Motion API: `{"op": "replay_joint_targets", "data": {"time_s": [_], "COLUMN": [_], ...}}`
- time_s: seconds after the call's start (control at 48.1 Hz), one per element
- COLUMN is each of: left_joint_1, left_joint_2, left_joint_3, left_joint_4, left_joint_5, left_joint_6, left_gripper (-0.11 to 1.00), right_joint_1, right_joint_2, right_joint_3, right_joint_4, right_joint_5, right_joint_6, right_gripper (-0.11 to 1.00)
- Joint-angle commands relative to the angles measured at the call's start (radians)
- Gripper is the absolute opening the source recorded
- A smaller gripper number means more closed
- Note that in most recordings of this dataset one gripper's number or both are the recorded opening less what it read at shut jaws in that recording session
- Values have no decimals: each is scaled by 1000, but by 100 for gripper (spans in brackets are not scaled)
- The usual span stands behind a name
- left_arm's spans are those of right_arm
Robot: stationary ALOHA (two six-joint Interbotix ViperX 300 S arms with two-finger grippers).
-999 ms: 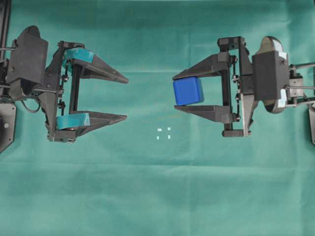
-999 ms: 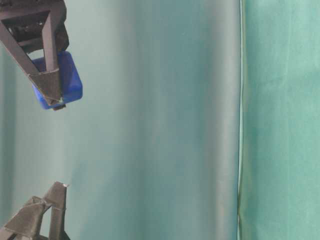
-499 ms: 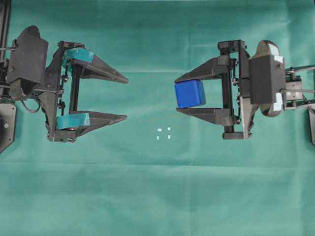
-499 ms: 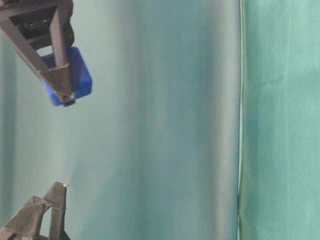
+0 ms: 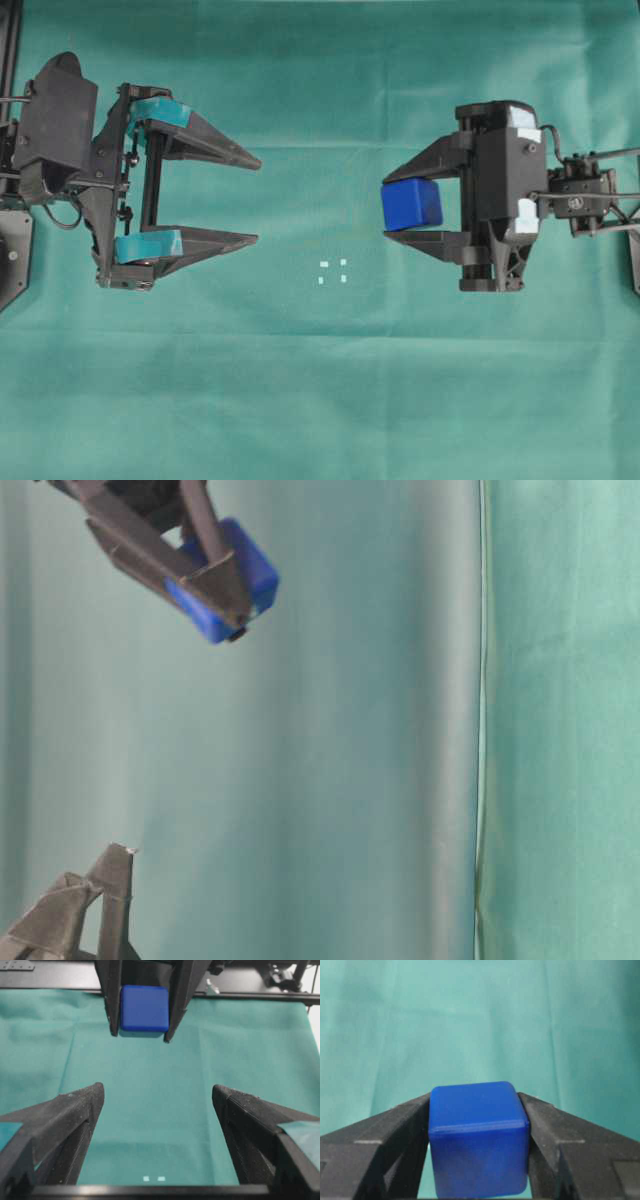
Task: Handover the blue block to the right arm after grasping it with the left arm, then place it in the designated position.
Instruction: 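Carry the cube with the right gripper toward the white marks, then lower the cube with the right gripper onto the white-marked spot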
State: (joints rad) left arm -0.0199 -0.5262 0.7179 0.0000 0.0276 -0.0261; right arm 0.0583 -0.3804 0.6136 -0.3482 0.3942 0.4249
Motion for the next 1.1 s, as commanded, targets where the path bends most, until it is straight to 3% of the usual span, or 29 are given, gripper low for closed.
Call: {"op": "replay_joint_targets", "data": {"time_s": [0.0, 0.666, 1.082], "left_joint_1": [0, 0, 0], "left_joint_2": [-5, -5, -5], "left_joint_3": [-23, -23, -23], "left_joint_4": [0, 0, 0], "left_joint_5": [-6, -8, -6], "left_joint_6": [2, 2, 0], "left_gripper": [100, 100, 100], "right_joint_1": [5, 8, 6], "right_joint_2": [-8, 17, 115], "right_joint_3": [-29, -31, -29], "right_joint_4": [15, 17, 18], "right_joint_5": [23, 0, -97], "right_joint_6": [3, 2, 3], "right_gripper": [56, 54, 54]}}
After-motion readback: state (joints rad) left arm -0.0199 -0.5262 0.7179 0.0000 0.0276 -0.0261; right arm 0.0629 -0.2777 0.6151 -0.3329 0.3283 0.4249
